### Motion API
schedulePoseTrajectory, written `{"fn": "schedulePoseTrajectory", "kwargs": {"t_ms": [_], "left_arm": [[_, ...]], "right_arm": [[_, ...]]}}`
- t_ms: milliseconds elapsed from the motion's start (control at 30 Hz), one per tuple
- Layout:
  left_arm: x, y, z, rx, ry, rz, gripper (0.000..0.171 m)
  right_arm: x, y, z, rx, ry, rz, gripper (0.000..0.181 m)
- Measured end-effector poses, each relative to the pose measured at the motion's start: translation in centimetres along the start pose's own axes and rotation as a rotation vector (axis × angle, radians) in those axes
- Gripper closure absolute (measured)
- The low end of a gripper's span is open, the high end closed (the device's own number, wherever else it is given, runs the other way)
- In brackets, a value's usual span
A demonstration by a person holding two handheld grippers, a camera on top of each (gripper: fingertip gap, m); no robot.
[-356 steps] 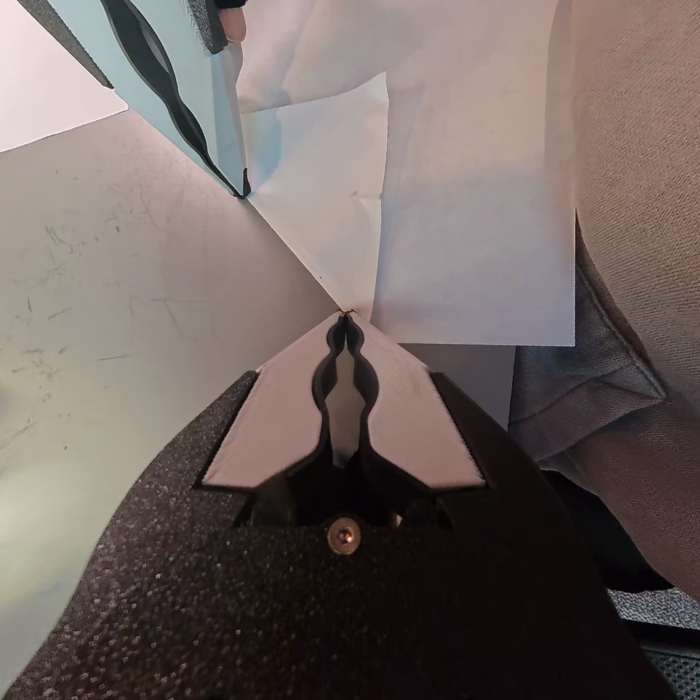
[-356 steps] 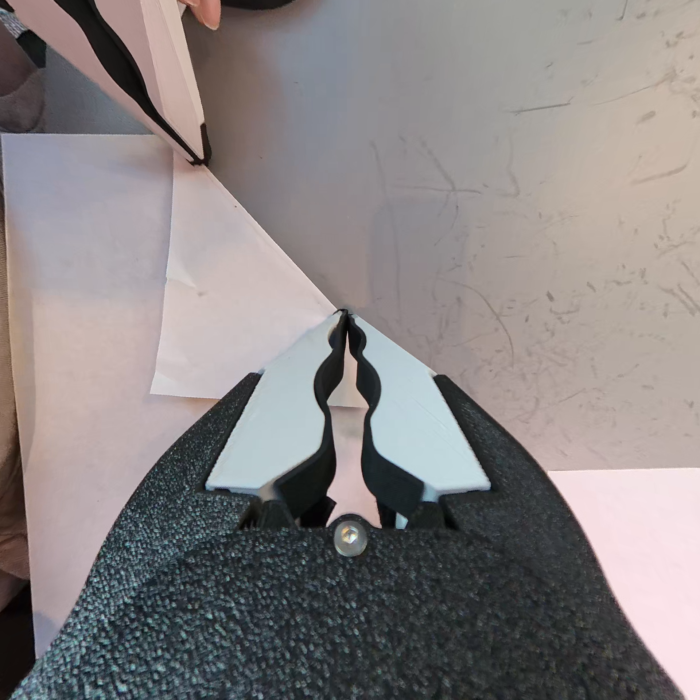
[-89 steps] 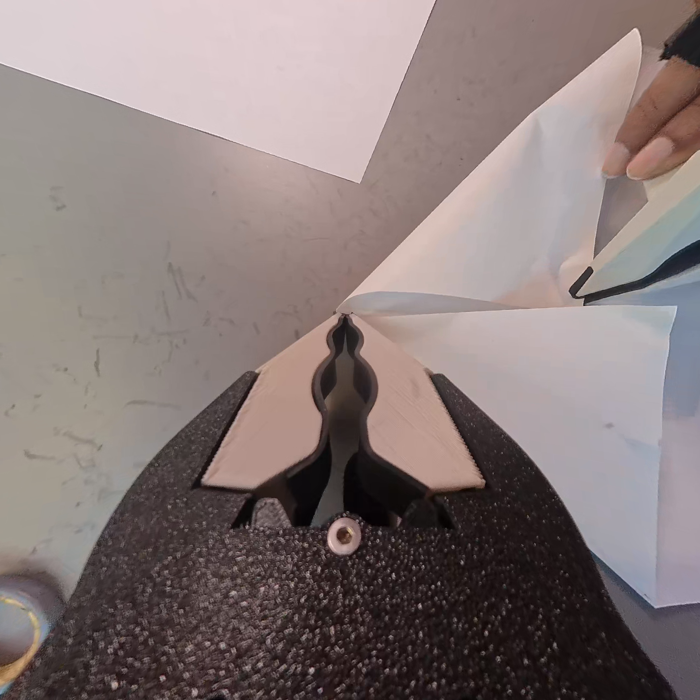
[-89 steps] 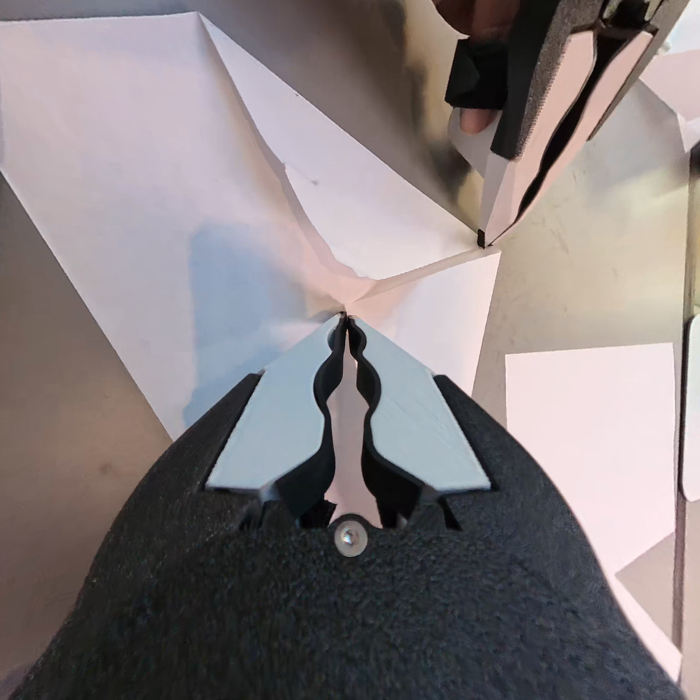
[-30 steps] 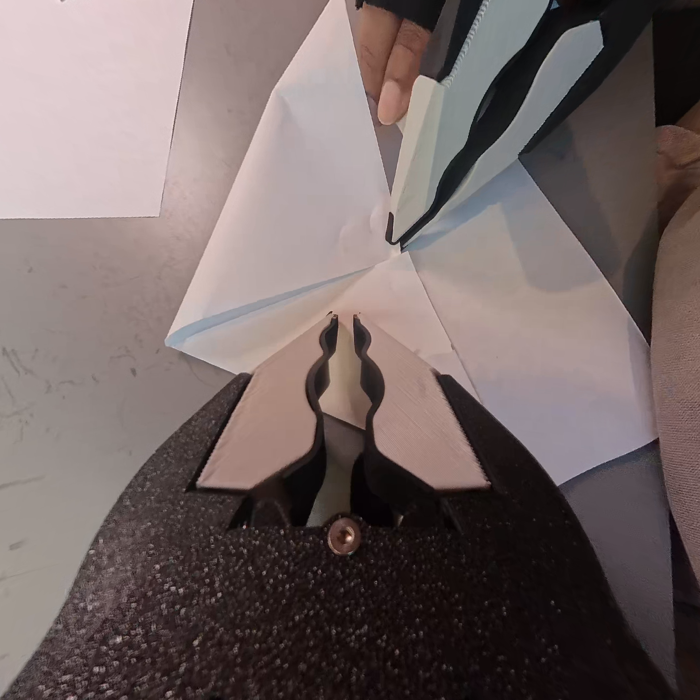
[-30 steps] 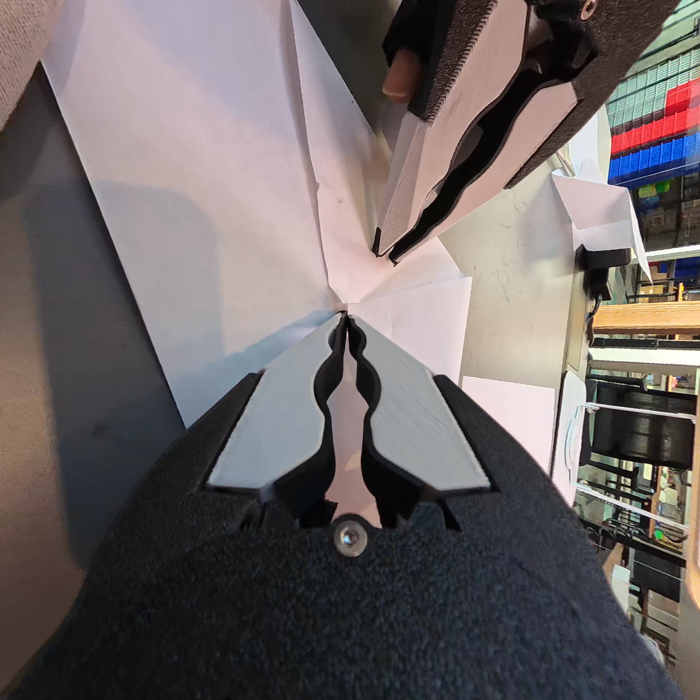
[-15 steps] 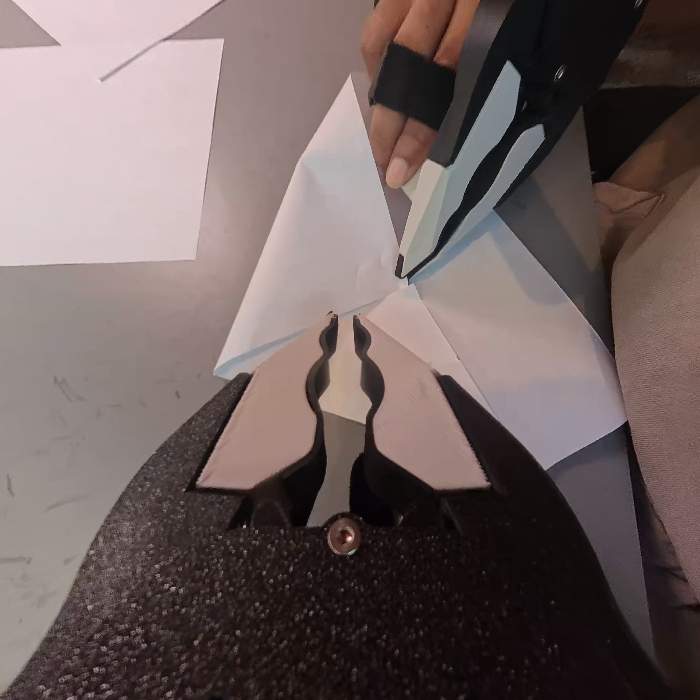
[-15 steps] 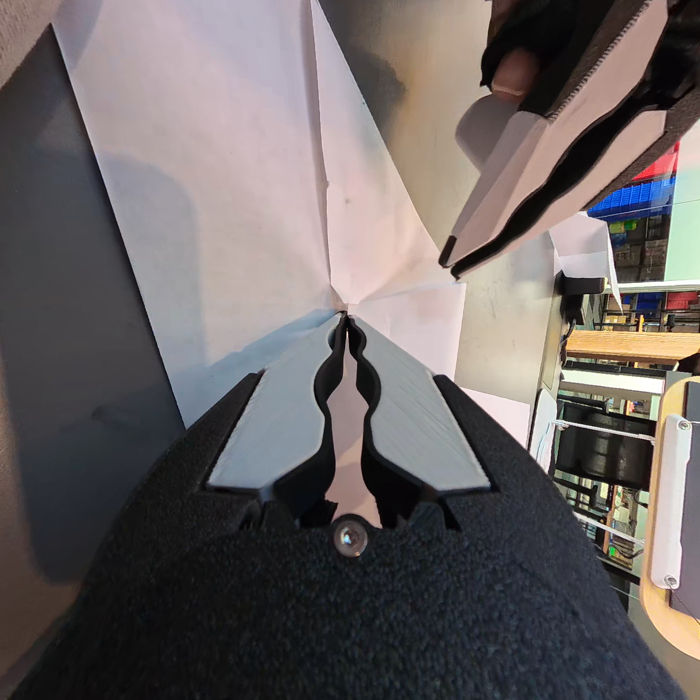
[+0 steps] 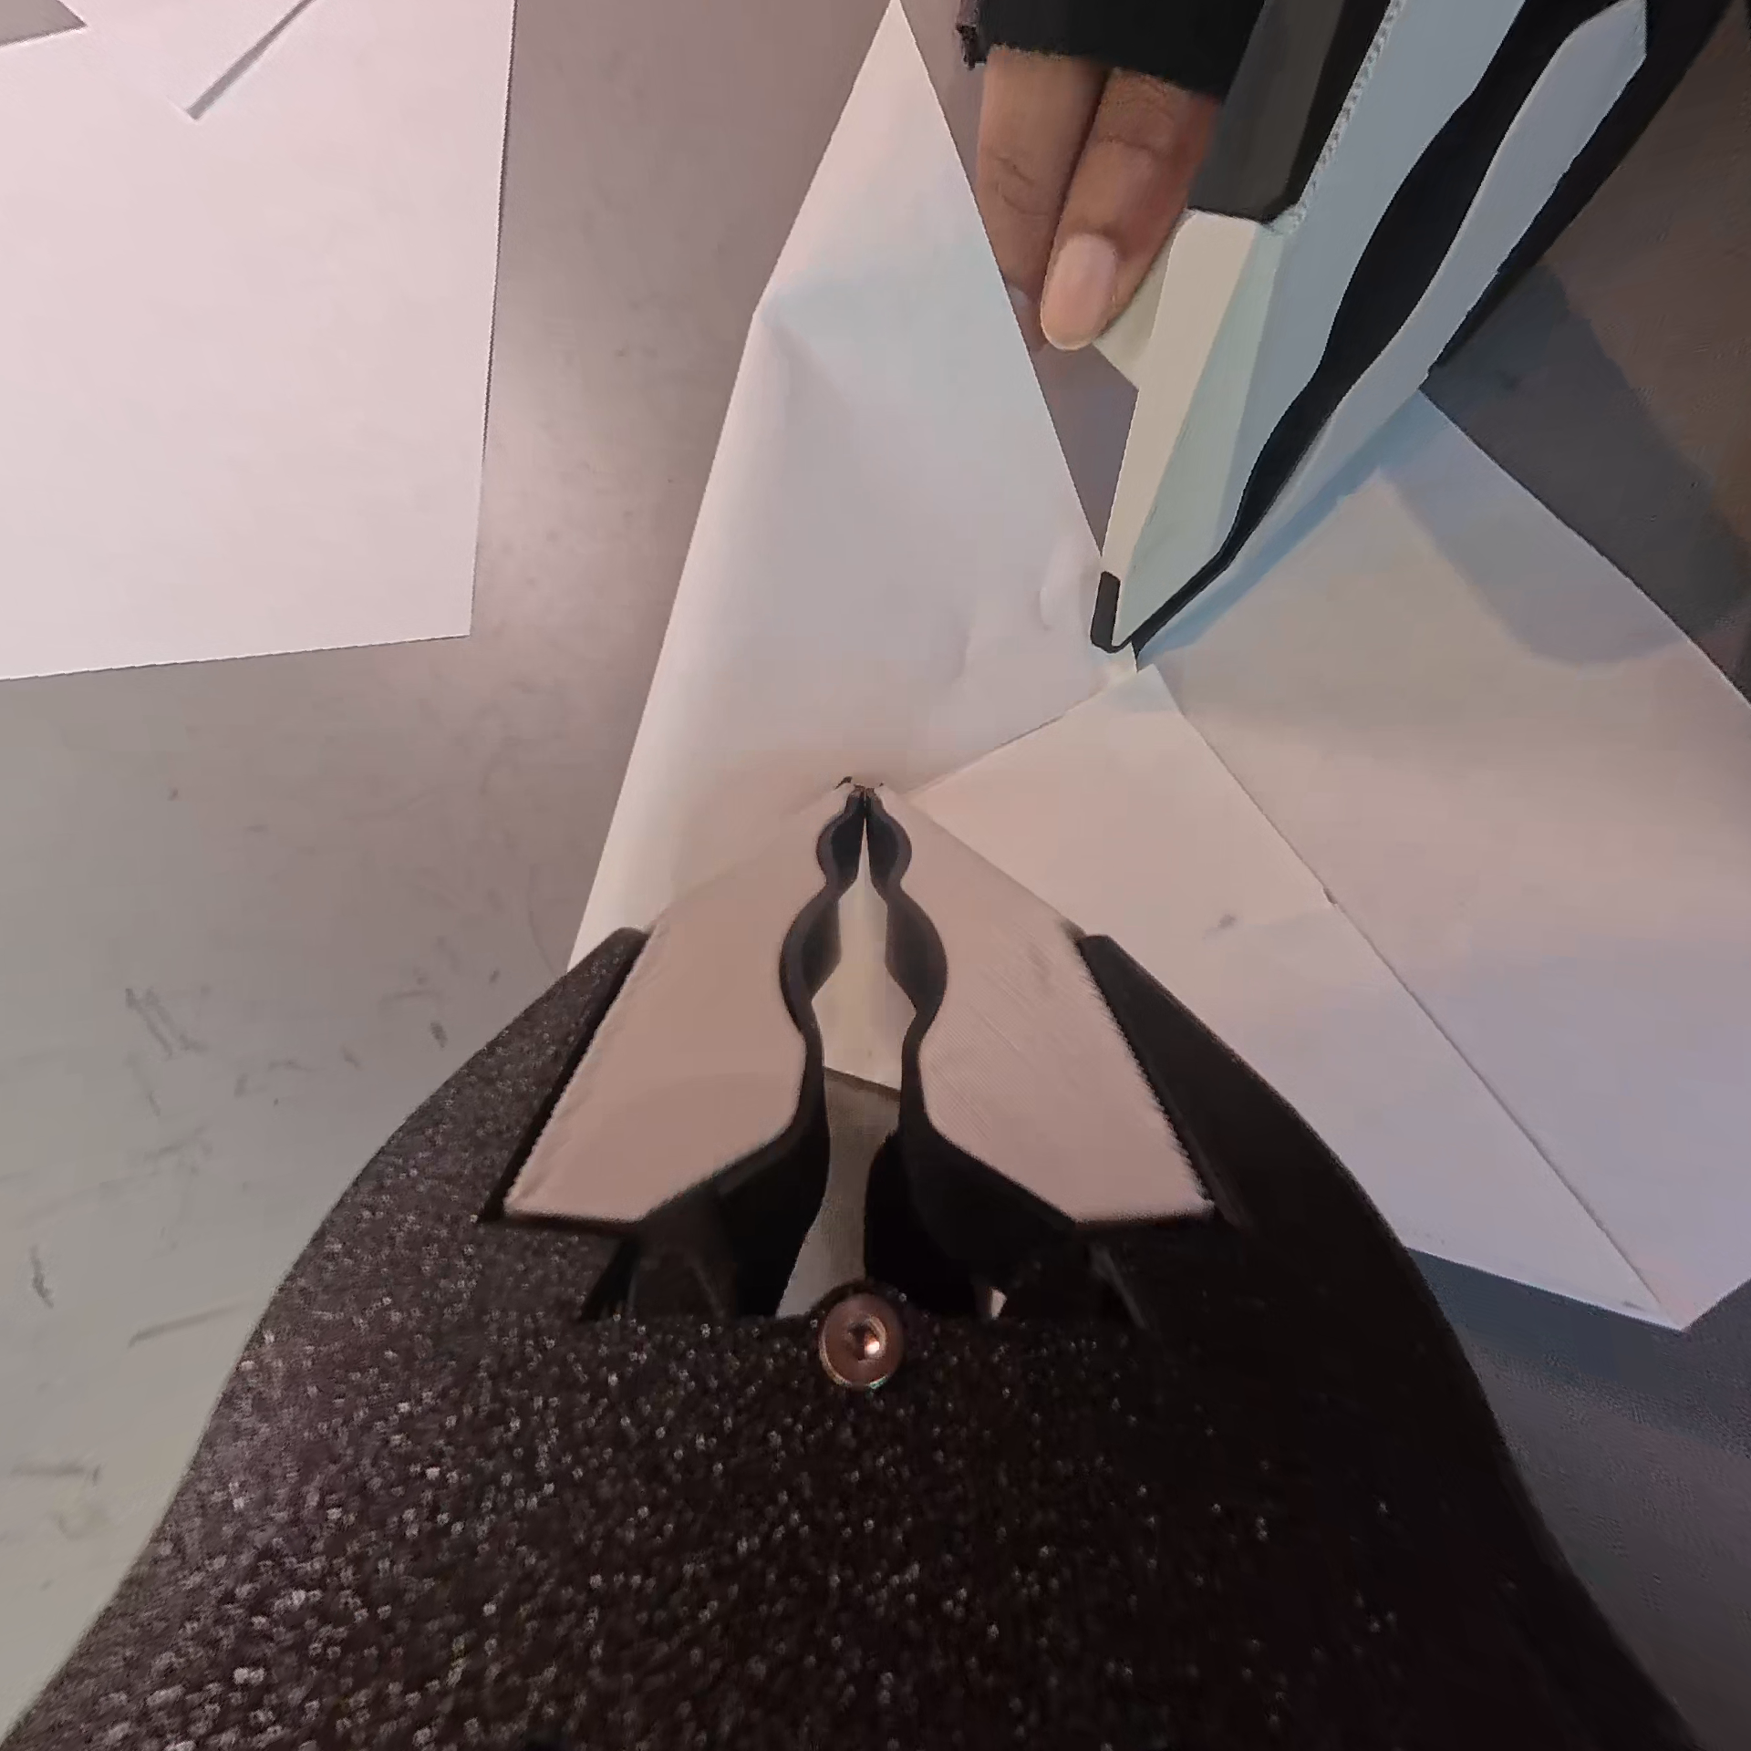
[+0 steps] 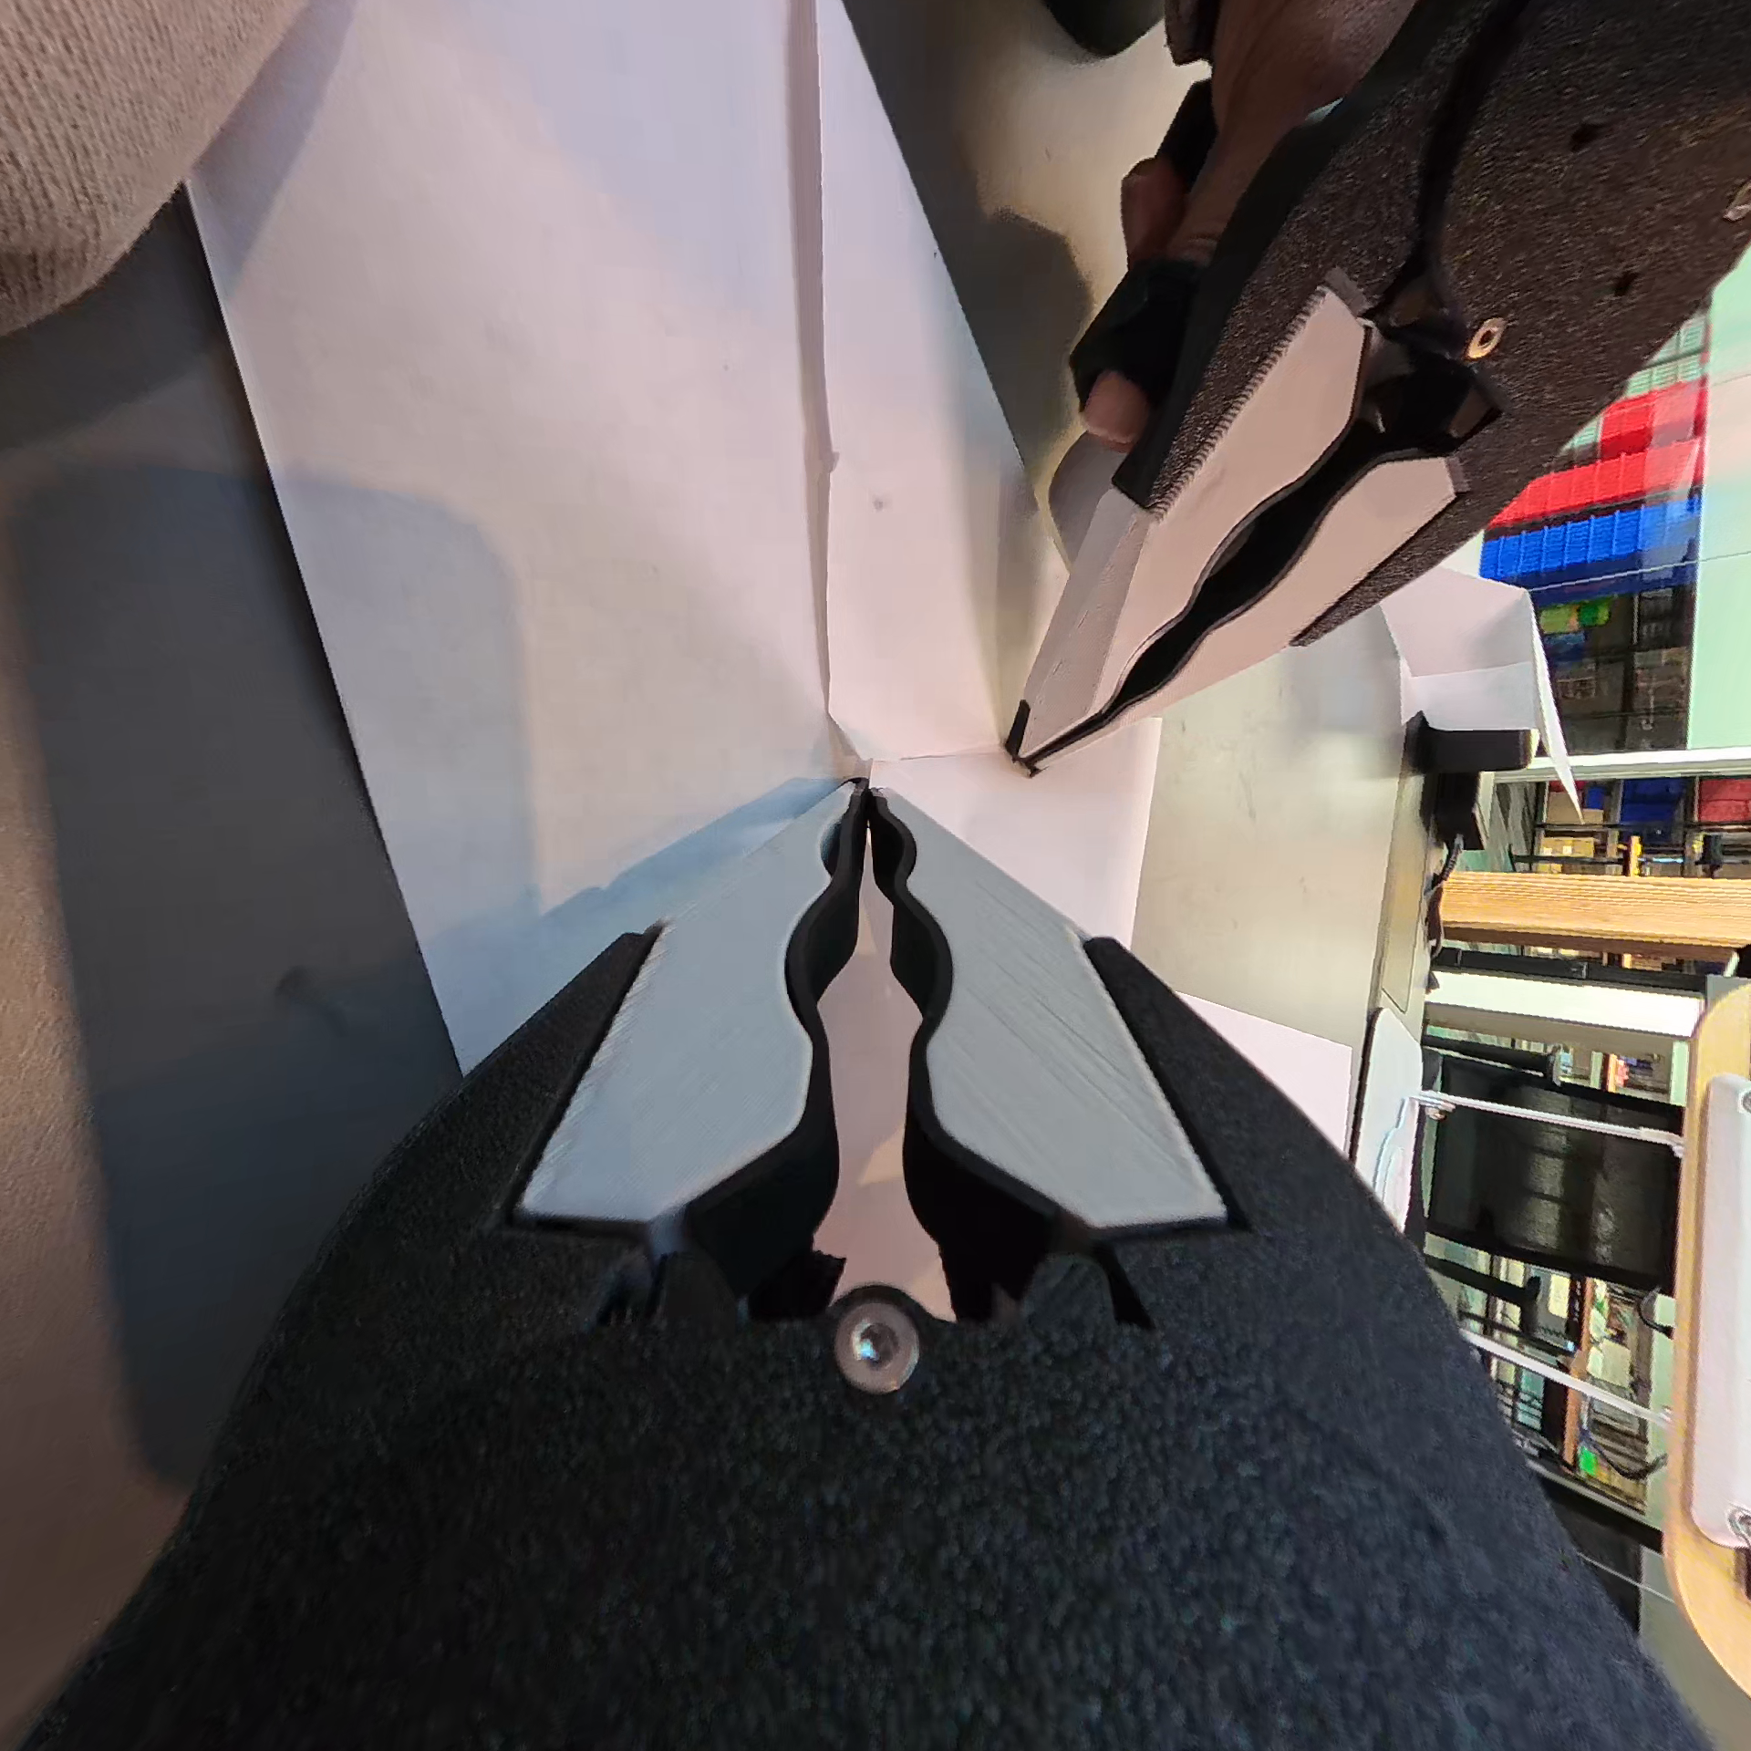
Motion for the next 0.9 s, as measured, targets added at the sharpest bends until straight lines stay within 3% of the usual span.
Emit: {"fn": "schedulePoseTrajectory", "kwargs": {"t_ms": [567,900], "left_arm": [[-0.16,-0.38,0.12,-0.010,-0.007,0.044,0.171],[-0.30,-0.29,0.16,0.139,0.118,-0.208,0.171]], "right_arm": [[0.05,0.32,-0.45,-0.021,-0.015,-0.048,0.181],[-0.04,0.26,-0.40,-0.011,0.015,-0.044,0.181]]}}
Point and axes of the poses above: each gripper's, where its closed fingertips meet, z out along the fingers, x out of its underside, y = z × x across the jaws, the point moved 1 cm from there along -z, back along the fingers, and after that the axes turned 8 degrees about z, right-handed, at the moved point
